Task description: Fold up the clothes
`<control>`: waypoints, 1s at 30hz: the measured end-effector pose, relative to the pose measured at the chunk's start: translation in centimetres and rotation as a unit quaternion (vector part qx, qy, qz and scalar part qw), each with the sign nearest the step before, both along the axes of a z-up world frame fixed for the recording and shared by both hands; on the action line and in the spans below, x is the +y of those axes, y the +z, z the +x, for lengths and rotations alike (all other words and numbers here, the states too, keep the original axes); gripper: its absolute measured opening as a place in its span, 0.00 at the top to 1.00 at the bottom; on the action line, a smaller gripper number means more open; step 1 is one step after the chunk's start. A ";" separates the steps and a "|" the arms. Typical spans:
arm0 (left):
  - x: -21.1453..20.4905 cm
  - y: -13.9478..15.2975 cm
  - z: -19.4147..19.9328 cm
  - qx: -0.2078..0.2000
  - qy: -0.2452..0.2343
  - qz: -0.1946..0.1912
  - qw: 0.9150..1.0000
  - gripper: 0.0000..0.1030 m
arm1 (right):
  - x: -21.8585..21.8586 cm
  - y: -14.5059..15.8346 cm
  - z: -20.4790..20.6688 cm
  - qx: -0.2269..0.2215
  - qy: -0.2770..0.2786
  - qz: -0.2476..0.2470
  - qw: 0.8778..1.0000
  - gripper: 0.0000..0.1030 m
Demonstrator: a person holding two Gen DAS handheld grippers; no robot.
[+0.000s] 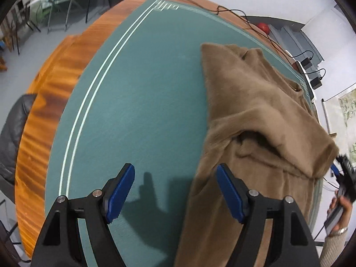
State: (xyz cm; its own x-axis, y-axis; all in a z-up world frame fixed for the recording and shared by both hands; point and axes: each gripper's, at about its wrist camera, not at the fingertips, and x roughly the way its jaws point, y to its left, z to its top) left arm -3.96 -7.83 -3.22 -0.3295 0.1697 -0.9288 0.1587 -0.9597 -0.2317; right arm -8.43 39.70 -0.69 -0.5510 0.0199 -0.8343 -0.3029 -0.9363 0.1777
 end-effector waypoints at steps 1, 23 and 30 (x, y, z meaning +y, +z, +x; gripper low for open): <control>0.4 0.2 -0.4 0.003 0.003 -0.012 1.000 0.23 | 0.4 -0.1 0.3 -0.001 0.002 0.012 1.000 0.19; 4.9 -1.2 -6.0 -0.007 0.004 -0.177 0.984 0.20 | 4.2 0.2 1.9 -0.023 0.037 0.157 0.987 0.19; 5.9 2.7 -8.5 0.035 0.000 -0.136 0.990 0.20 | 1.1 1.9 1.9 0.044 0.096 0.045 0.993 0.19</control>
